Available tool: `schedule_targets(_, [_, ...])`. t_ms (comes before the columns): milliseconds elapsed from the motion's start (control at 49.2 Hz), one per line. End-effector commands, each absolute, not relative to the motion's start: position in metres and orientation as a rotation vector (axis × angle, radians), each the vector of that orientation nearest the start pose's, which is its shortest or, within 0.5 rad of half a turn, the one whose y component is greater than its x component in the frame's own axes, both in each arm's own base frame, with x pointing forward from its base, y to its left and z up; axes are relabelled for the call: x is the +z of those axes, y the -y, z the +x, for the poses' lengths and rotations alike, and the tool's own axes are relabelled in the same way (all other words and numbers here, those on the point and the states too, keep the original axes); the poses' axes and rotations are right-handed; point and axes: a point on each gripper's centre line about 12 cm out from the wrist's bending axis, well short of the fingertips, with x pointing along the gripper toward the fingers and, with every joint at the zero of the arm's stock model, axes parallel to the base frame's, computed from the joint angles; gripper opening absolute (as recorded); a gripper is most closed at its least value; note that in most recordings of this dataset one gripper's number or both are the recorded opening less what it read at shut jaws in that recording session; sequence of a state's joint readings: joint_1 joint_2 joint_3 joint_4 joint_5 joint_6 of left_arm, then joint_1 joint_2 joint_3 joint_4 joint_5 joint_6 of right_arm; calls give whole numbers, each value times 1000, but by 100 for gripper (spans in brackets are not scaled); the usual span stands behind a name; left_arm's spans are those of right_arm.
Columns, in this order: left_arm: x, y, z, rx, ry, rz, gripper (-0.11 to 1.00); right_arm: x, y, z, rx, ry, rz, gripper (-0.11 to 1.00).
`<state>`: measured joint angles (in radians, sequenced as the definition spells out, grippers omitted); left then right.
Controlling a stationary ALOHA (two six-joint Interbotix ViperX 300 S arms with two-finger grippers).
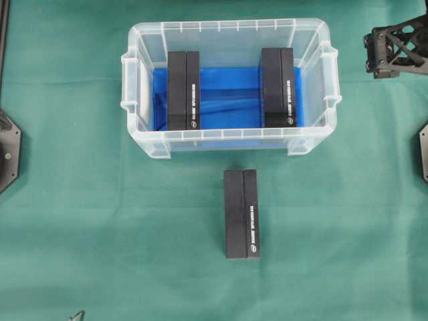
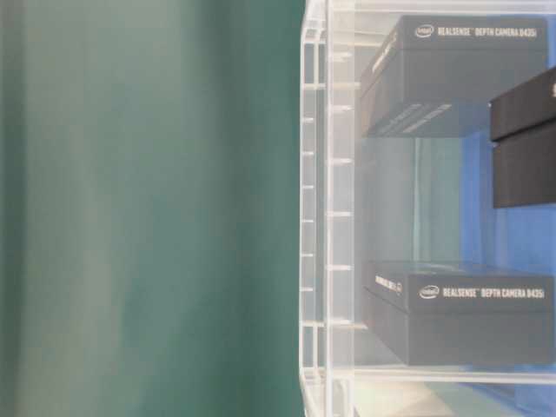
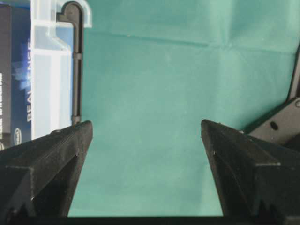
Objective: Take the box out of the case with the right arm.
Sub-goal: 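Open the right gripper, release the box, and withdraw right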
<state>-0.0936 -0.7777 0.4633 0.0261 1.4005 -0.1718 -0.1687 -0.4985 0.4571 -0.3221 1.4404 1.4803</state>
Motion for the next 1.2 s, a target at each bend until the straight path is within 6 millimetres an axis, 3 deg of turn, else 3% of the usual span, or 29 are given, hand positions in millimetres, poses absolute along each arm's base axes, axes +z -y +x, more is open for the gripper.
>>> schedule_targets(0, [375,13,173,30,-1073,-80,2,326,75,218,-1290,-817,1066,92])
schedule_targets(1178, [370,13,173,32,-1087,-82,2,327,75,220,-1288,-816,1078,92])
